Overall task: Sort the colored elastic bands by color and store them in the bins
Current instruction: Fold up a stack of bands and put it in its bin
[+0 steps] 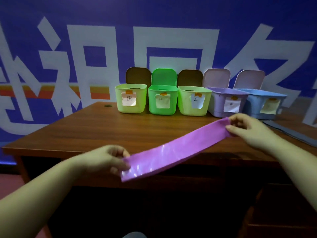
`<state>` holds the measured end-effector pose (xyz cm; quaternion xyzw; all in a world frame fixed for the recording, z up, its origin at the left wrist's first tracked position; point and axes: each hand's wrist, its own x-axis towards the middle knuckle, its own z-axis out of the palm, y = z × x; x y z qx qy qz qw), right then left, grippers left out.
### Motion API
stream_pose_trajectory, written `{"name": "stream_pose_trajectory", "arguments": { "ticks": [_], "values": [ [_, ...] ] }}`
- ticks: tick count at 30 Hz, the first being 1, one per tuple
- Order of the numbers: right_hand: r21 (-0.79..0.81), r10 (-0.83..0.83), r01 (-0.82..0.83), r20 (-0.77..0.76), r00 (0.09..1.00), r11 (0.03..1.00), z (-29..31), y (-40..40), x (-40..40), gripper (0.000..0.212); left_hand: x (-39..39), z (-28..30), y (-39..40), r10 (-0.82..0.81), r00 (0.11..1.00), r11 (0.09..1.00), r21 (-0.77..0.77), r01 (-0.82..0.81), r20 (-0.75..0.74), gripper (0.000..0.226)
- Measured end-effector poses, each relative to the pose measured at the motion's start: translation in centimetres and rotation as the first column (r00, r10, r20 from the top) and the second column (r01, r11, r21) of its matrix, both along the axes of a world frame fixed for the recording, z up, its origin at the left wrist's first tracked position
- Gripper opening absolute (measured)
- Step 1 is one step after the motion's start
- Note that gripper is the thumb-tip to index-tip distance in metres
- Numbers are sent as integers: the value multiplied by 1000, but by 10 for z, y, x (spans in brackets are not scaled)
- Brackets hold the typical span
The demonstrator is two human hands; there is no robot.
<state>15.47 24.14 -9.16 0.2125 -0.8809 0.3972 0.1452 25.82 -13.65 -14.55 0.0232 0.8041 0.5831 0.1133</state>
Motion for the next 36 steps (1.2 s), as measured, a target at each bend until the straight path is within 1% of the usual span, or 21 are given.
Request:
{"name": "stream_pose_trajectory", "arguments": {
  "ticks": [2, 3, 4, 5, 6, 7, 8, 9, 10, 11, 13, 14, 16, 18, 21, 23, 26, 28, 30, 32, 36],
  "values": [
    [149, 64, -57, -46, 997, 987, 22, -15, 21, 8, 10, -21, 14, -106, 988, 975, -182, 125, 111, 23],
    [222, 99, -82, -65, 993, 972, 32, -25, 33, 7, 14, -29, 24, -146, 975, 942, -277, 189, 170, 22],
    [292, 137, -109, -76, 988, 950, 40, -35, 45, 7, 14, -37, 32, -183, 959, 886, -388, 256, 215, 21],
    [363, 176, -136, -81, 981, 922, 47, -46, 58, 7, 12, -42, 39, -209, 952, 820, -490, 295, 224, 23],
    [433, 212, -154, -90, 973, 888, 53, -56, 70, 7, 12, -40, 47, -217, 957, 781, -553, 290, 195, 26],
    [492, 247, -169, -97, 964, 854, 57, -65, 81, 8, 13, -32, 55, -208, 971, 792, -563, 237, 117, 37],
    [540, 277, -180, -103, 955, 822, 61, -72, 91, 9, 14, -21, 63, -165, 986, 857, -492, 150, 12, 53],
    [578, 302, -188, -106, 947, 794, 64, -79, 99, 11, 16, -9, 72, -116, 988, 932, -356, 72, -106, 67],
    [604, 323, -195, -109, 940, 773, 65, -83, 107, 13, 18, 5, 81, -79, 974, 979, -199, 36, -211, 74],
    [621, 336, -196, -115, 935, 759, 67, -87, 113, 14, 22, 19, 92, -71, 953, 997, -54, 58, -294, 73],
    [642, 349, -189, -131, 928, 743, 70, -92, 122, 14, 30, 37, 114, -121, 929, 966, 175, 191, -348, 51],
    [647, 354, -188, -135, 926, 739, 72, -93, 126, 13, 32, 39, 124, -149, 927, 938, 247, 243, -345, 40],
    [646, 362, -198, -130, 923, 737, 75, -95, 131, 9, 33, 38, 139, -161, 937, 887, 371, 275, -309, 30],
    [655, 367, -198, -130, 921, 729, 77, -95, 133, 10, 33, 33, 146, -153, 957, 841, 476, 257, -247, 26],
    [662, 357, -170, -157, 921, 730, 78, -92, 129, 17, 33, 26, 149, -171, 971, 798, 554, 237, -169, 26],
    [634, 347, -151, -196, 917, 759, 78, -90, 125, 19, 33, 19, 149, -208, 967, 787, 562, 254, -146, 26],
    [586, 325, -144, -216, 921, 798, 73, -89, 114, 22, 32, 8, 154, -176, 974, 786, 576, 227, -144, 27],
    [551, 303, -168, -163, 939, 818, 67, -90, 105, 26, 32, 4, 156, -162, 976, 785, 581, 217, -146, 28],
    [521, 270, -196, -69, 960, 831, 61, -89, 95, 28, 31, 2, 155, -151, 979, 800, 564, 204, -140, 28],
    [494, 260, -223, -6, 966, 840, 54, -86, 86, 24, 28, -3, 155, -137, 982, 808, 559, 185, -127, 28],
    [294, 324, -335, 85, 942, 895, 41, -85, 71, 10, 21, -12, 154, -145, 984, 796, 578, 179, -105, 27]
  ]
}}
